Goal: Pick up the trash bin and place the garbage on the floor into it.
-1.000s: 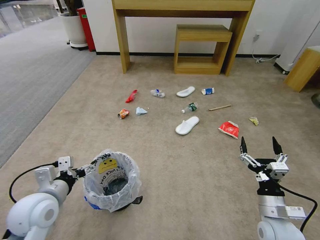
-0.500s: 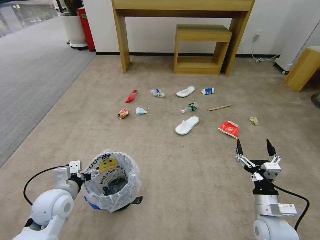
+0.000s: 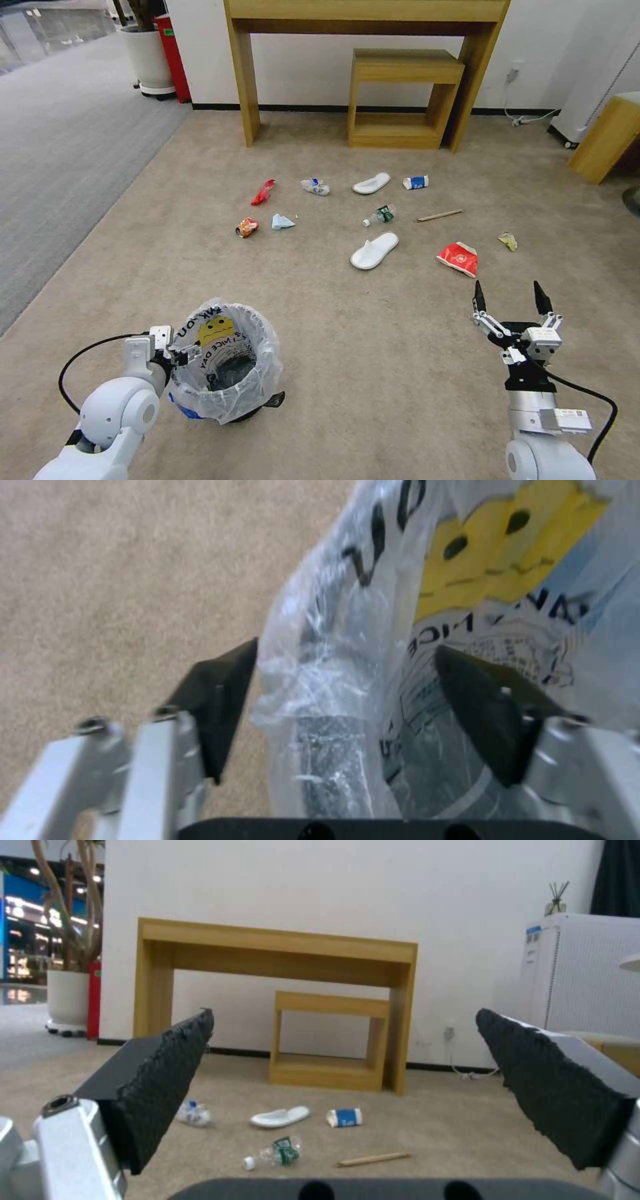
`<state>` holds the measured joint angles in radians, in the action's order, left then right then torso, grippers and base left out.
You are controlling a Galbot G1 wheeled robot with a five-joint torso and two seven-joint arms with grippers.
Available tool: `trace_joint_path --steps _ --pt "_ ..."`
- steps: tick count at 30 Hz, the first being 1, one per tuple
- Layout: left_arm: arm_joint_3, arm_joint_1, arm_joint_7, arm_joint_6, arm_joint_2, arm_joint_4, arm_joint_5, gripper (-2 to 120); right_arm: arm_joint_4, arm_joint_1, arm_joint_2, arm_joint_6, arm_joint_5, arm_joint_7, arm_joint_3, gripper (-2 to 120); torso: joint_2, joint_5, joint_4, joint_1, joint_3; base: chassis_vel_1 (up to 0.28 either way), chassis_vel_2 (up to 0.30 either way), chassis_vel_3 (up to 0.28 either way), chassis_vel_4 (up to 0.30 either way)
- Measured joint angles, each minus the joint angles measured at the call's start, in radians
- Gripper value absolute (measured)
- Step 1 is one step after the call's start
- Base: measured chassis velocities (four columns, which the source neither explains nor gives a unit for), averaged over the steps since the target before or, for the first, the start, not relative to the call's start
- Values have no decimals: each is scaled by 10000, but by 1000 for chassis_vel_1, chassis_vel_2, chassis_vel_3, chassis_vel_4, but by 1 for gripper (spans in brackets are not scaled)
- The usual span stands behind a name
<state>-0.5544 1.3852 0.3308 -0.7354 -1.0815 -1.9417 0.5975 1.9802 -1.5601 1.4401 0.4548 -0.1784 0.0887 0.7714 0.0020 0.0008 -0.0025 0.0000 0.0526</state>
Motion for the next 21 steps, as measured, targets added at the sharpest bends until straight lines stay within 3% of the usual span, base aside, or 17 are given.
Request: trace_joint_path --steps 14,18,21 --pt "-425 422 19 54 -13 114 -311 15 -81 -63 -24 170 61 -31 -50 100 1 3 -1 0 -1 0 0 0 0" --pt "-652 622 29 52 13 -2 -229 11 -121 -29 -22 171 86 -31 -123 100 1 -6 -2 0 -1 0 0 0 0" --pt "-1132 818 440 -21 -10 -376 393 9 -171 -15 -32 152 89 -14 -202 100 0 -3 1 0 1 0 0 0 0"
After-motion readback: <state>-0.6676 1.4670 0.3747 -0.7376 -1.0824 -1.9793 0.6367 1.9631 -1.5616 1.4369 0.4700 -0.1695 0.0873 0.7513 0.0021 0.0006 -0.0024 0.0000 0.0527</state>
